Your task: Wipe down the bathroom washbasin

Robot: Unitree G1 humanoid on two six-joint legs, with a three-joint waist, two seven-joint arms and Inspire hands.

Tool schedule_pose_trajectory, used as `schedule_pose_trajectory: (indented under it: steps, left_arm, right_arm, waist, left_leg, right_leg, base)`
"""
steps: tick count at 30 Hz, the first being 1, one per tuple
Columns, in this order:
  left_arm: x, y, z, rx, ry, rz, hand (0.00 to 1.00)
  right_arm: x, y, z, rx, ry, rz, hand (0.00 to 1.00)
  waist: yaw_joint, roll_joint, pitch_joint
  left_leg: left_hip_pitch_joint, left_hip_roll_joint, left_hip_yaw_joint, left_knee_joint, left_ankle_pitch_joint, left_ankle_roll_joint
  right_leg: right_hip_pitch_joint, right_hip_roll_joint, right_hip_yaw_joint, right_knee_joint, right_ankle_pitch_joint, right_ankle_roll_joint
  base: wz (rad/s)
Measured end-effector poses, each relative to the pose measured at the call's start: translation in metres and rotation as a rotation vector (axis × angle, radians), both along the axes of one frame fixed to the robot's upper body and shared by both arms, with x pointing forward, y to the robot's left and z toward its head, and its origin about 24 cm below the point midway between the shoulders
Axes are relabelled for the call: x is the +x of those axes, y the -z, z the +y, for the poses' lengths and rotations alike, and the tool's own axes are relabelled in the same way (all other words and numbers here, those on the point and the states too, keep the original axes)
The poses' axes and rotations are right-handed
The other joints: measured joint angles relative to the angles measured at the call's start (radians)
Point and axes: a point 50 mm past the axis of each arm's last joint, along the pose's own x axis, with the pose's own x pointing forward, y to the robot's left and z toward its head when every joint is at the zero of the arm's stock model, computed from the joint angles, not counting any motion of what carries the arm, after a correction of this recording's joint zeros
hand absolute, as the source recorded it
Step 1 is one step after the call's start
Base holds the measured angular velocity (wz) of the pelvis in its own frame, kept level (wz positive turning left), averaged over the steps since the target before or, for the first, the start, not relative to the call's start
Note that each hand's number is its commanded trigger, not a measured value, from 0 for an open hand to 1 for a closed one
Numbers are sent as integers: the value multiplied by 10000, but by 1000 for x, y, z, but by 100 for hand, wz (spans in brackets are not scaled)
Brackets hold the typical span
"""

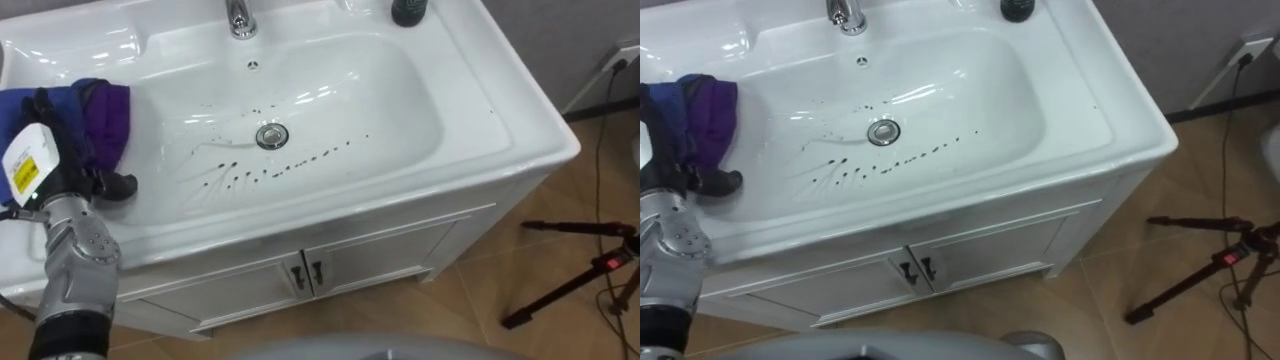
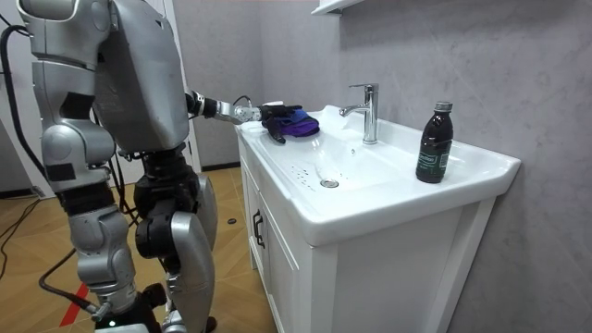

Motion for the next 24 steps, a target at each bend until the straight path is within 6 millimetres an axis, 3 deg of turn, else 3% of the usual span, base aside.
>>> schedule_pose_trajectory:
  steps: [11,24]
  left_arm:
    - [-2,1,2,109,-265,31,0]
    - [-3,3,3,-268,-483,109,0]
  right_arm:
    - [-4,0,0,-114,-70,394,0]
    - [5,-1,-2,-235,-145,213,0]
  waist:
    - [-12,35,-2]
    - [-28,201,-13]
  left_leg:
    - [10,5,4,-3,-1,-1]
    - [-16,5,4,0,-1,-1]
  right_leg:
    - [-25,8,19,82,3,-5]
    - [-27,5,-2,59,2,-6]
  base:
    - [0]
    - [0]
